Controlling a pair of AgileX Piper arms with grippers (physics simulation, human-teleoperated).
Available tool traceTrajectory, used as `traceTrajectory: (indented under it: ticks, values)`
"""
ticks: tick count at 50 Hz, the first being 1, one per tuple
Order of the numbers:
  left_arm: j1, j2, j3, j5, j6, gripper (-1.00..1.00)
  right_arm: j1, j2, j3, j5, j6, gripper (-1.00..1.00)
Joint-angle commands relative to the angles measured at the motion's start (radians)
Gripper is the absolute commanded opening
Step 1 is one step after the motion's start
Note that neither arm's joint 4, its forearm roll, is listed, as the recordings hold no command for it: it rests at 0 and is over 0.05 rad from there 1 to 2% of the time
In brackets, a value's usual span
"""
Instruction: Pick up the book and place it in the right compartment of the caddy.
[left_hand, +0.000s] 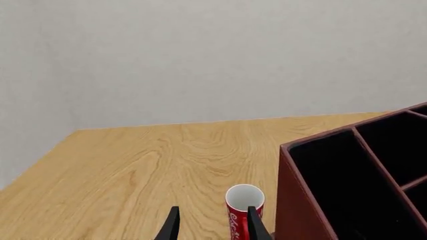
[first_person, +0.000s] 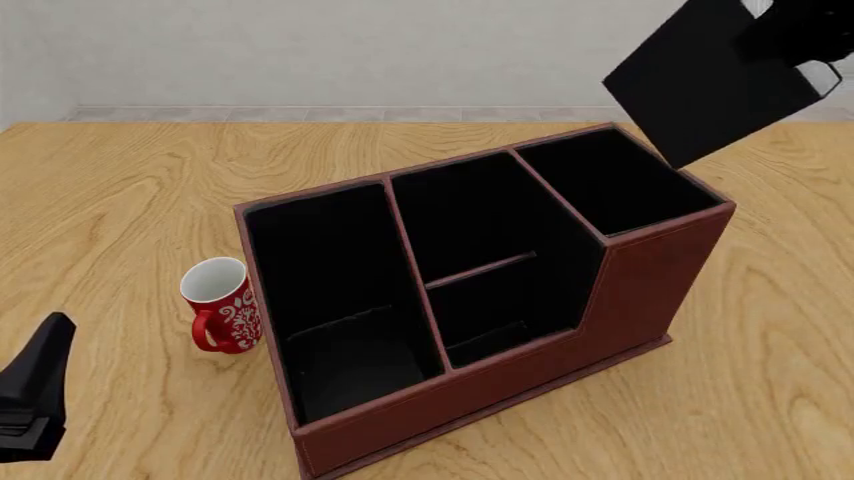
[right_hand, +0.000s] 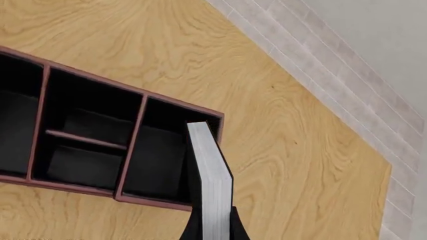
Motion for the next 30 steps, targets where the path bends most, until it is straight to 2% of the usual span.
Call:
traceTrajectory:
  ticks: [1, 11, 24, 30]
  values:
    - [0.002, 0.0, 0.0, 0.003, -0.001, 1.0, 0.012, 0.029, -0.014, 0.0, 0.016, -1.0]
    - [0.01, 0.0, 0.009, -0.003, -0.001, 1.0, 0.046, 0.07, -0.042, 0.0, 0.034, -1.0]
    - [0.012, 0.0, 0.023, -0.011, -0.002, 1.0, 0.044, 0.1, -0.022, 0.0, 0.028, -1.0]
    - [0.013, 0.0, 0.03, -0.015, -0.004, 1.0, 0.02, 0.109, -0.008, 0.0, 0.004, -1.0]
